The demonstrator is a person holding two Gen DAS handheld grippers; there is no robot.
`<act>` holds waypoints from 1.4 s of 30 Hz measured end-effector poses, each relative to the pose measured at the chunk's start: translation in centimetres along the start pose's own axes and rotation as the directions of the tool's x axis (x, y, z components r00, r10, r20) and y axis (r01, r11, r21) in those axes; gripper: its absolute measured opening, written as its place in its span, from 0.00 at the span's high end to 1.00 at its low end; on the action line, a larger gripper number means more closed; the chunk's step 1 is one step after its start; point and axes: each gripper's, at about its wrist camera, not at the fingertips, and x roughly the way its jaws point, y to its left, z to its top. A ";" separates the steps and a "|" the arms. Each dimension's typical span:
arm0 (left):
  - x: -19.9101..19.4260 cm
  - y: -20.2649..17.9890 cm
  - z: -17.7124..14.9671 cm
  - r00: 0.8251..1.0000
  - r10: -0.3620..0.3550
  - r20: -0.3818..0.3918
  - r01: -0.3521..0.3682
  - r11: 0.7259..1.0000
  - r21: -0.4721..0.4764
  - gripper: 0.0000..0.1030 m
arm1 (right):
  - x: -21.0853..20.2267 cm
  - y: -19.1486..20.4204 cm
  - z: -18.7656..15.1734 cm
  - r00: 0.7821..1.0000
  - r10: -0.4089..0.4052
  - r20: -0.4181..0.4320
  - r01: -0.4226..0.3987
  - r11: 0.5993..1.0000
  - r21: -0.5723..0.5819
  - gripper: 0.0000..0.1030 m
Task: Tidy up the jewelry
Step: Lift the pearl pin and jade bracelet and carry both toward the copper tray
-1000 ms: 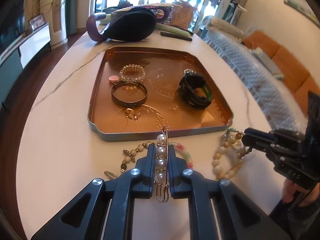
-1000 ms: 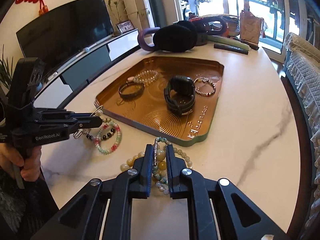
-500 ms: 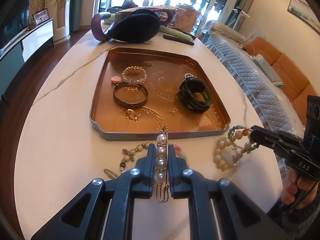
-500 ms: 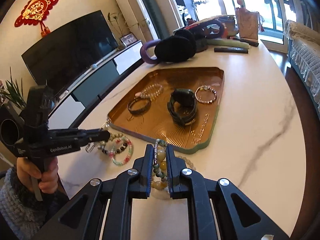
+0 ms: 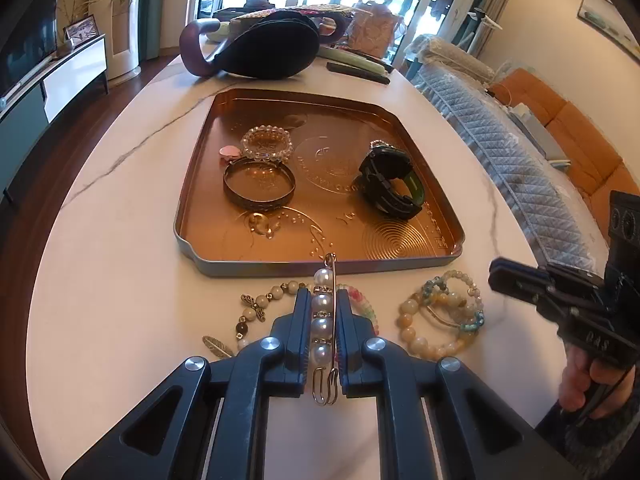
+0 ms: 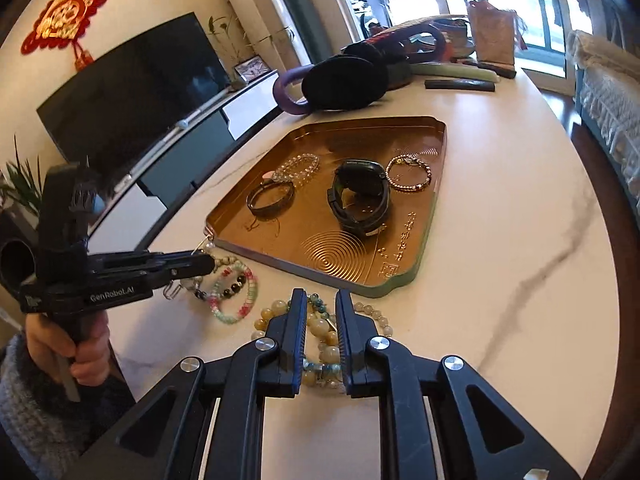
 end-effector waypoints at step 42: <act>-4.6 -5.4 -0.8 0.973 0.125 0.194 -0.147 0.984 0.103 0.89 | 0.2 8.6 1.0 0.988 -0.103 0.119 0.121 0.979 -0.162 0.89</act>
